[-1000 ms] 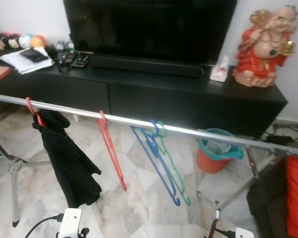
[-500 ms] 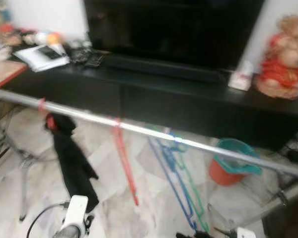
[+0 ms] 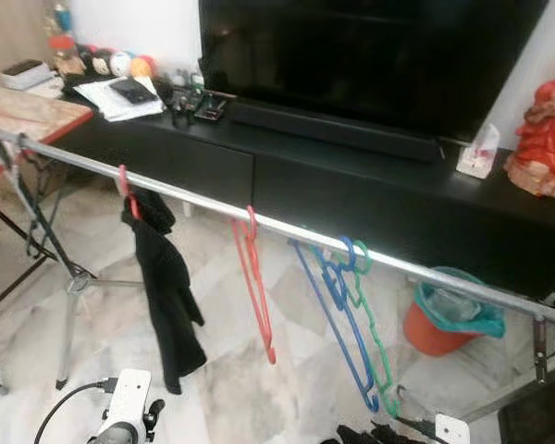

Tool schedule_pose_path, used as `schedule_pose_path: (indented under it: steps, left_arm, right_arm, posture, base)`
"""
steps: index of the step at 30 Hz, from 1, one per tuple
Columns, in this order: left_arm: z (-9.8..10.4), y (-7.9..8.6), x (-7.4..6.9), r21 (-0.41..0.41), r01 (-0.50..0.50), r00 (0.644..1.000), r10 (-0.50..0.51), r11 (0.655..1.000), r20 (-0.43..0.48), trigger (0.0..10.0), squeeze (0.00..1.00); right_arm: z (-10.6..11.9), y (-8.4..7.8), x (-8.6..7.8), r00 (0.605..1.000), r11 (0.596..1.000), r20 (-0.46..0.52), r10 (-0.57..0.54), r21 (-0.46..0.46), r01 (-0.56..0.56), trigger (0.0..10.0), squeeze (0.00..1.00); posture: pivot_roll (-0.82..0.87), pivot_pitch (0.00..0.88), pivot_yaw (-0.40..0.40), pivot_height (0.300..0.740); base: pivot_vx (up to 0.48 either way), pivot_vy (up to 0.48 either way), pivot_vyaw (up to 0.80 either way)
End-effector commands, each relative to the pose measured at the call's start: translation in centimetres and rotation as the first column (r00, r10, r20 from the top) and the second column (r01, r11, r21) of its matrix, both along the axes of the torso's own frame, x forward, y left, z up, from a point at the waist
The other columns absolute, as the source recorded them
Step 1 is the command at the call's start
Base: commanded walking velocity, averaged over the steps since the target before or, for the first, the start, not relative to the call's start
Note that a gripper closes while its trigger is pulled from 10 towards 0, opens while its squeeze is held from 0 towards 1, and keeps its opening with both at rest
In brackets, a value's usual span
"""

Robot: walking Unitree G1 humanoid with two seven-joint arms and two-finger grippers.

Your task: Hang hanger

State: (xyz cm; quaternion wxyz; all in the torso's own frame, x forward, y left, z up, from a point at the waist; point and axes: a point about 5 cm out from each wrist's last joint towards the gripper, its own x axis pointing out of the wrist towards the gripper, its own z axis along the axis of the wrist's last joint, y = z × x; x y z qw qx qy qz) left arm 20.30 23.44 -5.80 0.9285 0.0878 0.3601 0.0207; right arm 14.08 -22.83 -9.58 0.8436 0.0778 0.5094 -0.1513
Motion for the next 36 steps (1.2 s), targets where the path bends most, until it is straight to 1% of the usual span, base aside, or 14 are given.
schedule_pose_path:
  steps: [1, 8, 13, 22, 29, 36]
  left_arm:
    - [-0.08, -0.54, 0.15, -0.011, 0.017, 1.000, -0.017, 1.000, -0.005, 10.0, 0.00]
    - [0.02, -1.17, 0.61, -0.015, 0.035, 0.999, -0.035, 0.999, 0.002, 10.0, 0.00]
    - [0.11, -1.27, 0.76, -0.021, 0.040, 0.999, -0.040, 0.999, 0.010, 10.0, 0.00]
    - [0.21, -1.22, 0.87, -0.023, 0.042, 0.999, -0.042, 0.999, 0.017, 10.0, 0.00]
    - [0.25, -1.25, 0.95, -0.025, 0.042, 0.999, -0.042, 0.999, 0.021, 10.0, 0.00]
    - [0.29, -1.30, 0.99, -0.027, 0.047, 0.999, -0.047, 0.999, 0.025, 10.0, 0.00]
  right_arm:
    - [0.19, -0.53, 0.17, 1.000, 1.000, 0.010, 0.000, -0.012, 0.001, 10.0, 0.00]
    - [0.20, -0.50, 0.20, 1.000, 1.000, 0.012, 0.001, -0.010, -0.001, 10.0, 0.00]
    - [0.23, -0.56, 0.24, 1.000, 1.000, 0.015, -0.002, -0.018, 0.002, 10.0, 0.00]
    - [0.26, -0.54, 0.31, 1.000, 1.000, 0.017, 0.004, -0.015, -0.004, 10.0, 0.00]
    - [0.31, -0.56, 0.43, 1.000, 1.000, 0.022, 0.008, -0.014, -0.008, 10.0, 0.00]
    - [0.34, -0.63, 0.47, 1.000, 1.000, 0.022, 0.011, -0.022, -0.010, 10.0, 0.00]
  posture:
    - [0.05, 0.000, -0.077, 0.740]
    - [0.06, 0.000, -0.076, 0.740]
    - [0.06, 0.000, -0.076, 0.740]
    - [0.06, 0.000, -0.076, 0.740]
    - [0.06, 0.000, -0.080, 0.740]
    - [0.06, 0.000, -0.081, 0.740]
  base:
    - [0.000, 0.000, -0.48]
    - [0.000, 0.000, -0.71]
    - [0.000, 0.000, 0.00]
    - [0.246, 0.000, 0.00]
    - [0.260, 0.000, -0.67]
    - [0.267, 0.000, 0.00]
